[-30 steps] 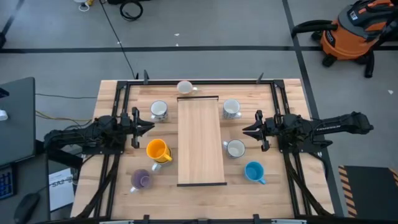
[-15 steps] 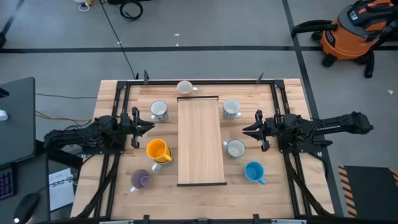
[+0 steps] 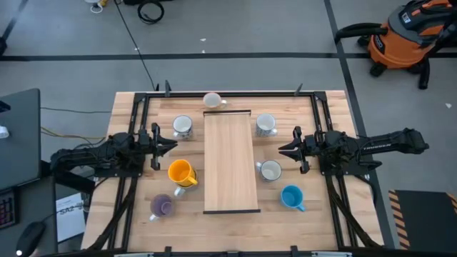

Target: Place coffee mugs

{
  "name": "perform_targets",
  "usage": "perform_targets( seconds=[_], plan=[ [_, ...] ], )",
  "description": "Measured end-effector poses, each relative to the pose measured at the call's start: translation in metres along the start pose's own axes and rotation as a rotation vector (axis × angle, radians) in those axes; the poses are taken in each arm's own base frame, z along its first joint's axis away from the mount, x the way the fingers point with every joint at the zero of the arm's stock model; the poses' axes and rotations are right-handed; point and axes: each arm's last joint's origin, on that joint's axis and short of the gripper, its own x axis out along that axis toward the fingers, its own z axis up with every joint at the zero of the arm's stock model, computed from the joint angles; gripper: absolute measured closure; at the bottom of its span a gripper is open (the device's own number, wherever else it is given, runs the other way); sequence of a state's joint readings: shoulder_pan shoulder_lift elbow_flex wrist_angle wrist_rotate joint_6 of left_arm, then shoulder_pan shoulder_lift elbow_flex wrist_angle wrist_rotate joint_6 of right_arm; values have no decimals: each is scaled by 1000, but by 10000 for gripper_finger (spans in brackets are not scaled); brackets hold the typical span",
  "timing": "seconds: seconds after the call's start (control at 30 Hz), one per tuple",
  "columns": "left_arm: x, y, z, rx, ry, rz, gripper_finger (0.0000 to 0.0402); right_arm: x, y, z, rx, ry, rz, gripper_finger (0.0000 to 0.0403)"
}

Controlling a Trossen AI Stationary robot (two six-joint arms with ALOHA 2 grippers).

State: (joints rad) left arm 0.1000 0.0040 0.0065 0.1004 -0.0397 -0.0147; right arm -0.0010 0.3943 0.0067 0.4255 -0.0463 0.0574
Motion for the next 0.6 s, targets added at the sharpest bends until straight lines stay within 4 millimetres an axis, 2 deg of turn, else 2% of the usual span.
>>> perform_targets(
  seconds=[0.47,0.6],
  plan=[
    [0,1,0,0,-5,30,349,0,0,0,5,-1,0,335],
    [0,1,0,0,-5,30,349,0,0,4,158,-40,5,335]
  ],
)
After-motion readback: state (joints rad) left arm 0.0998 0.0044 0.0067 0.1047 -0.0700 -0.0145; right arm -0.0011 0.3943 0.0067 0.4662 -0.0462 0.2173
